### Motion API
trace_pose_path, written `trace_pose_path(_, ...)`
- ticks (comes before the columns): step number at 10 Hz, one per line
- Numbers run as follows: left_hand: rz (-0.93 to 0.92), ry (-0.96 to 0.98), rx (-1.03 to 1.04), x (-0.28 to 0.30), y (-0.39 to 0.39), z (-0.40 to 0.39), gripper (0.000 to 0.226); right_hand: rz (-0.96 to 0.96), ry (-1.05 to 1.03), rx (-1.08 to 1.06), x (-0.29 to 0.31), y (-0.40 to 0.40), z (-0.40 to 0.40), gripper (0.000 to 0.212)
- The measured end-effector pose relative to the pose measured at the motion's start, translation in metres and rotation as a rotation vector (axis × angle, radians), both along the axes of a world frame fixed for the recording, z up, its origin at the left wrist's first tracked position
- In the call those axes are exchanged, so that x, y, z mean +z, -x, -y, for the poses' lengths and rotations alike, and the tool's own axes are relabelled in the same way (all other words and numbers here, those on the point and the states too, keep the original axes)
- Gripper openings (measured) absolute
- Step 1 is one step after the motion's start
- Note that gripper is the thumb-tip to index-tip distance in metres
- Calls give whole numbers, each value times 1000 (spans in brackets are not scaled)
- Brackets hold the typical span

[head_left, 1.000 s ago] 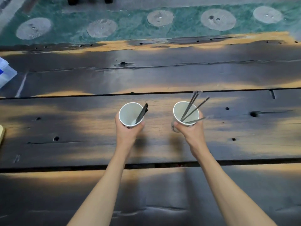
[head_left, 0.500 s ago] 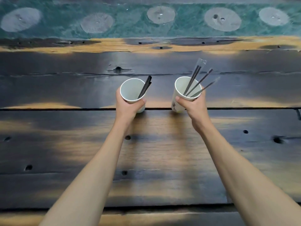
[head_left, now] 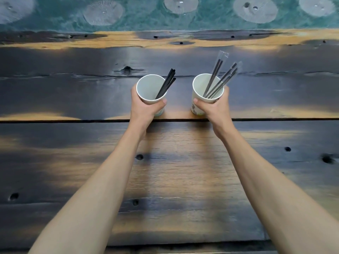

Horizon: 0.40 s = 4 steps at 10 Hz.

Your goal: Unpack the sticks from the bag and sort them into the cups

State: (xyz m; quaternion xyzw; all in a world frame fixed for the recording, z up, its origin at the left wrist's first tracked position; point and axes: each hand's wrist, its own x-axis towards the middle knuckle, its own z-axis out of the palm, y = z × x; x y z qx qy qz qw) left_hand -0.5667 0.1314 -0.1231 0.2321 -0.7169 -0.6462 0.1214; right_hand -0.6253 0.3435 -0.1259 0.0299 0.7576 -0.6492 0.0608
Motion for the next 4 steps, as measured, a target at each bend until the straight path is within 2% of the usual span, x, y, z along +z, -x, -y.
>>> trace_pose_path(2,66,-40,-14,4,-17,-1,99,89,14,60,8,-19,-11,97)
trace_pose_path(3,162,33,29,13,-39,-1,104,127,-70,32,15,-41,-20,101)
trace_pose_path(4,157,22,123,32,-68,-8,97,111,-88,-30,33,-72,-26,94)
